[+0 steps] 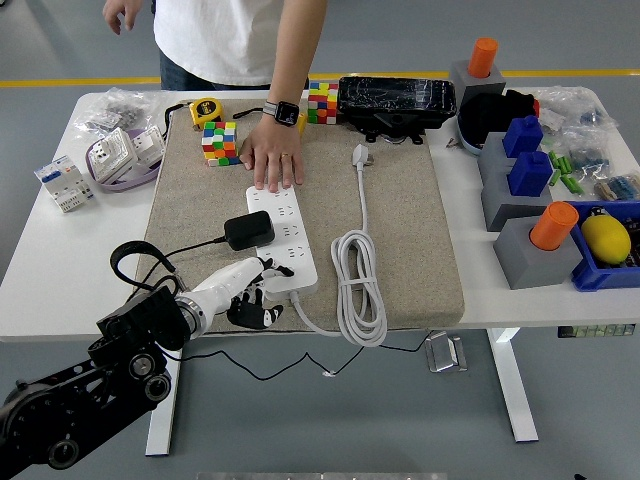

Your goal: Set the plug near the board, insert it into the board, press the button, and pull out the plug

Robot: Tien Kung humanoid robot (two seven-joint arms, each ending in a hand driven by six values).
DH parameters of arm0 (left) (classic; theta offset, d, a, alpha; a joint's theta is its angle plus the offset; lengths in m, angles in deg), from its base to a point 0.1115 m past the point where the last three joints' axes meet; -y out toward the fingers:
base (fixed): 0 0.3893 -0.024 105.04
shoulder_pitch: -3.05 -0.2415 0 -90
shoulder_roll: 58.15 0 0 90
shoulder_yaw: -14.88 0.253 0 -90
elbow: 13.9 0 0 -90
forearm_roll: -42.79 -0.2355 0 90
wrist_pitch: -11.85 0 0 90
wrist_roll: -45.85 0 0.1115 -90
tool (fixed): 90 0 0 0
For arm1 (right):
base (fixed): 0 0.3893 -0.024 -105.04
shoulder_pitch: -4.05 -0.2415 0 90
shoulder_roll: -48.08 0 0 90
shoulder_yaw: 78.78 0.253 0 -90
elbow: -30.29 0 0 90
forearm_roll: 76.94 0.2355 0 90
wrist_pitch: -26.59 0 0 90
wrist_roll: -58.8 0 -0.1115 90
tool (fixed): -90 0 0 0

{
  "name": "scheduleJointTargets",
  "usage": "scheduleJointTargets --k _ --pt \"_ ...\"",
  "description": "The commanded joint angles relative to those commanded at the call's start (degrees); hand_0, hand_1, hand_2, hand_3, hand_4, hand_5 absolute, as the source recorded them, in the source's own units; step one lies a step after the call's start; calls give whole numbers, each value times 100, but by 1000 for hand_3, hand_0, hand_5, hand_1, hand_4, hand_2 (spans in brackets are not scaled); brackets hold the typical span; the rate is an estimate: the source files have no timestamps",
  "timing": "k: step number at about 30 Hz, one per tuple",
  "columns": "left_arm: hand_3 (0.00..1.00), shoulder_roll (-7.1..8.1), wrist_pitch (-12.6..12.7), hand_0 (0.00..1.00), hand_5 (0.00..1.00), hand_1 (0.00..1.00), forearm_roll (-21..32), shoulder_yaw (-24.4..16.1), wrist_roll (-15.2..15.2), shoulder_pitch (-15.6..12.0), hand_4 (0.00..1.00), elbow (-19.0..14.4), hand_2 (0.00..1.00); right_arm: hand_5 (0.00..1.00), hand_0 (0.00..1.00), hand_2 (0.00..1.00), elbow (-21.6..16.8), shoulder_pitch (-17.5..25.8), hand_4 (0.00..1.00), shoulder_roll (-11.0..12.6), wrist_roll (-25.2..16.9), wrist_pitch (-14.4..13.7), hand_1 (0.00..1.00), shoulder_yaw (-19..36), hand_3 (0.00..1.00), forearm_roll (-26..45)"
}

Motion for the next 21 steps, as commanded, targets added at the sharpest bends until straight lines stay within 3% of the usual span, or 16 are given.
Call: scheduleJointTargets --k 1,2,7,8,13,14,21 --pt "760 12 103 68 2 75 96 -21 171 -1 626 -55 161 490 604 638 1 0 951 0 -1 -1 640 3 552 2" --pt "650 25 194 108 157 61 237 -44 373 -1 696 -104 170 490 604 638 -1 0 951 -1 0 -1 640 6 553 1" --pt "650 34 834 108 157 61 1169 -43 1379 17 696 -88 170 490 604 638 -1 0 951 -2 0 1 640 -9 553 3" --pt "522 28 940 208 251 161 1217 -29 1508 15 771 -56 255 491 605 638 -1 -1 951 -3 1 2 640 -12 553 4" --pt "522 20 1111 208 251 161 1325 38 1725 -11 771 38 255 491 605 638 1 5 951 -4 3 2 640 -14 553 5" --pt "424 17 1131 301 277 364 1326 49 1744 -15 795 46 410 491 604 638 2 8 952 -3 3 1 639 -16 553 6" --pt "430 6 1207 313 260 400 1402 37 1810 -7 788 63 452 491 604 639 1 -3 952 -3 2 0 640 -14 553 11"
